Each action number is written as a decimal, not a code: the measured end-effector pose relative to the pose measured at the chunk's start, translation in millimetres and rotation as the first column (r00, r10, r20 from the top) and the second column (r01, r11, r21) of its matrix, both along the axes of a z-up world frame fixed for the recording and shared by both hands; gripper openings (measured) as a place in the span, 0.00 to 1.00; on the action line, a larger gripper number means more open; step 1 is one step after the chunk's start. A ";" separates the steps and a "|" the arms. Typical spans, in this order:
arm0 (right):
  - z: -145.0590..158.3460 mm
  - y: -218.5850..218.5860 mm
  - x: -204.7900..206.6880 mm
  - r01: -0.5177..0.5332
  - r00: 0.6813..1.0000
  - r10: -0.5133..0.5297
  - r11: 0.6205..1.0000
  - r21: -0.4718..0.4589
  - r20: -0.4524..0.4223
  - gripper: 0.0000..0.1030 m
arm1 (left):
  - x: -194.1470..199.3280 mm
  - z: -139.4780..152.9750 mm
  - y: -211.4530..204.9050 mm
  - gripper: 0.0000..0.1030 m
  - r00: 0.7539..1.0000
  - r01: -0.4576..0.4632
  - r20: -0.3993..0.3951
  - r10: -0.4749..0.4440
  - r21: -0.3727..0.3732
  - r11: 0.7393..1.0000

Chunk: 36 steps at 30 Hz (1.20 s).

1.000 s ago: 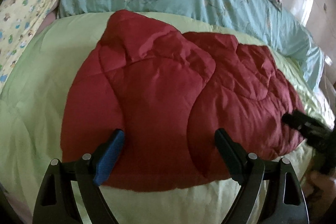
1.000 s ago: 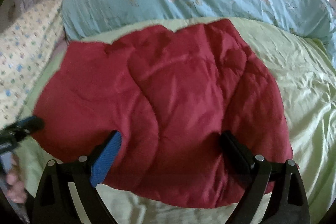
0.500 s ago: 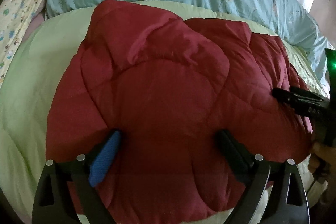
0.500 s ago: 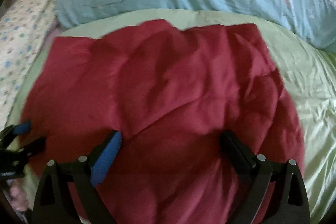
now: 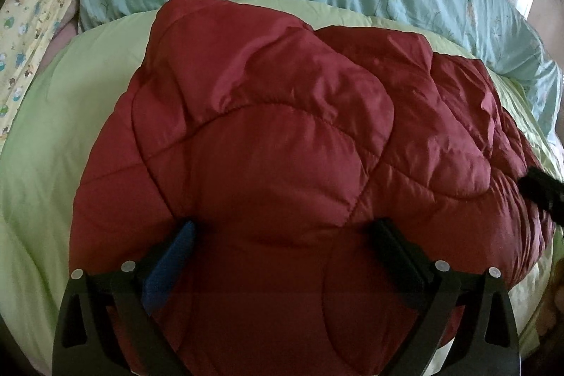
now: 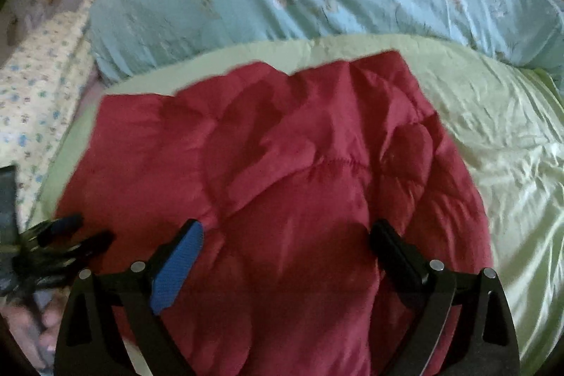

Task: Fold large clothes
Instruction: 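Press and smooth the folded jacket flat with both open grippers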

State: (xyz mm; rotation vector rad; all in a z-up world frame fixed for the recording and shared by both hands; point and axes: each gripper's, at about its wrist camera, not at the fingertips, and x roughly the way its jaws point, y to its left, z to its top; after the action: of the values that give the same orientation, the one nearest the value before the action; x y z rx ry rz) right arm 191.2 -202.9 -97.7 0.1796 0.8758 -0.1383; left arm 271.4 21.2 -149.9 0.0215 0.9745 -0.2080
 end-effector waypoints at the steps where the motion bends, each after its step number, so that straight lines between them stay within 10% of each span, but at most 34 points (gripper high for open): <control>1: -1.8 1.5 -1.7 0.000 1.000 0.000 1.000 -0.013 -0.007 0.93 | -1.1 -0.1 -0.3 0.99 1.000 -0.002 0.002 0.002 0.001 1.000; 36: -41.2 -6.1 -13.3 0.030 0.999 -0.031 0.998 -0.055 -0.014 0.98 | -42.3 10.4 2.6 0.98 0.998 -0.018 0.057 0.015 0.059 0.998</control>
State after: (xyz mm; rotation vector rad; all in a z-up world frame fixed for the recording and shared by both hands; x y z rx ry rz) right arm 177.9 -209.0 -139.0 0.1413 0.8829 -0.1923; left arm 229.1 23.8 -139.6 0.0738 0.9243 -0.1620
